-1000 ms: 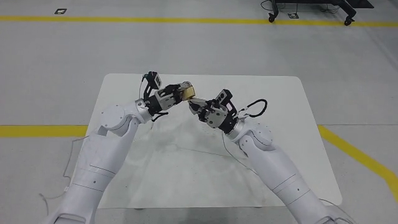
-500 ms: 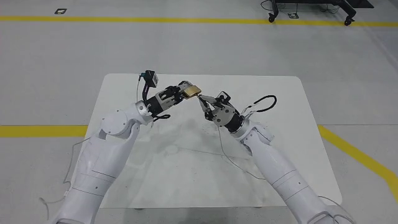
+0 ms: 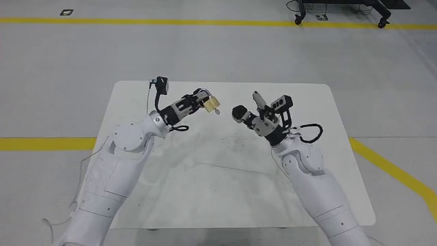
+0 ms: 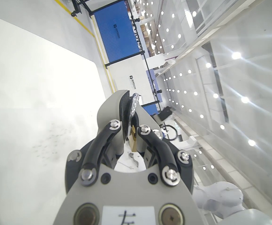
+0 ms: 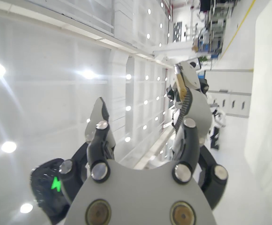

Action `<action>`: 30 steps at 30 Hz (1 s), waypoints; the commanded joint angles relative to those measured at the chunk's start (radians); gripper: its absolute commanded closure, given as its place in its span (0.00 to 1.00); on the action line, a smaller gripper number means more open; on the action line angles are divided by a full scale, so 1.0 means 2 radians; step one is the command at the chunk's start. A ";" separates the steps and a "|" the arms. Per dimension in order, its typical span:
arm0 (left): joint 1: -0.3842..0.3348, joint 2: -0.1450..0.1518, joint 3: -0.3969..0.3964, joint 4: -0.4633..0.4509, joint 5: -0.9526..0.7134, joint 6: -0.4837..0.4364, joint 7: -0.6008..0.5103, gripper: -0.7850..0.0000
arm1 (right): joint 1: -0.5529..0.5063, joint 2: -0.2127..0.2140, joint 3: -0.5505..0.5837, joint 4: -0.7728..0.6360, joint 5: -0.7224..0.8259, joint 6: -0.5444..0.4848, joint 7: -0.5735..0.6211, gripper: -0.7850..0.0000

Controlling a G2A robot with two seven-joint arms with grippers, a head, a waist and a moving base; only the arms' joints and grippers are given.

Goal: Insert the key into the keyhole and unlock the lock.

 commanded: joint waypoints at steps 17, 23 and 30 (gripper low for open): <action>-0.040 -0.009 0.122 0.019 0.297 0.105 -0.014 1.00 | -0.158 0.014 0.118 -0.178 -0.176 -0.052 -0.167 0.00; -0.041 -0.011 0.132 0.027 0.313 0.107 -0.024 1.00 | -0.158 0.014 0.118 -0.178 -0.176 -0.052 -0.167 0.00; -0.044 -0.013 0.139 0.033 0.334 0.123 -0.036 1.00 | -0.158 0.014 0.118 -0.178 -0.176 -0.052 -0.167 0.00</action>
